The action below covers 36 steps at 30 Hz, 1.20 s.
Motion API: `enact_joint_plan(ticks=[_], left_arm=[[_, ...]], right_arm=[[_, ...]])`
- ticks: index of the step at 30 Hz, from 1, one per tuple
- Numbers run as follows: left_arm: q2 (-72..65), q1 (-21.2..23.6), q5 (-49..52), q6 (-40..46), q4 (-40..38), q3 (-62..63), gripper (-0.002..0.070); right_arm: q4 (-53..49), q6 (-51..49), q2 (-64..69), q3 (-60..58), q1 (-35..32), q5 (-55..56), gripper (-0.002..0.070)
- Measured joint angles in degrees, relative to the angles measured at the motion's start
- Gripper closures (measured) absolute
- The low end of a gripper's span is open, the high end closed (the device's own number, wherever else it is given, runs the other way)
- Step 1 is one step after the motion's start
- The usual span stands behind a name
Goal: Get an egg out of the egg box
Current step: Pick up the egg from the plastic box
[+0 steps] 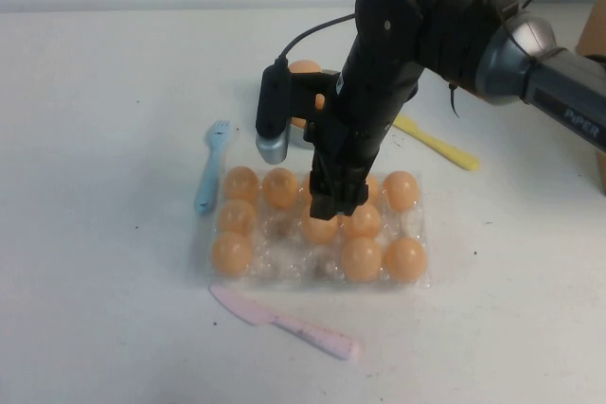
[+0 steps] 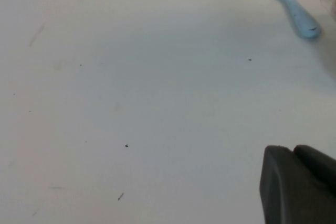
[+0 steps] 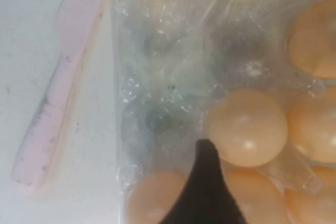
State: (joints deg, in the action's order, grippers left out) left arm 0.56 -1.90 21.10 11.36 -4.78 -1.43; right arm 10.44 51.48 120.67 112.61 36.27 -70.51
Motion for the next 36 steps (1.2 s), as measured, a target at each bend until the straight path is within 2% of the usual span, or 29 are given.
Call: enact_joint_plan(ticks=[36], left_arm=[[0.0, 0.0, 0.19, 0.0, 1.1, 0.0, 0.0678]], right_arm=[[0.04, 0.98, 5.3, 0.04, 0.58, 3.93, 0.0211]])
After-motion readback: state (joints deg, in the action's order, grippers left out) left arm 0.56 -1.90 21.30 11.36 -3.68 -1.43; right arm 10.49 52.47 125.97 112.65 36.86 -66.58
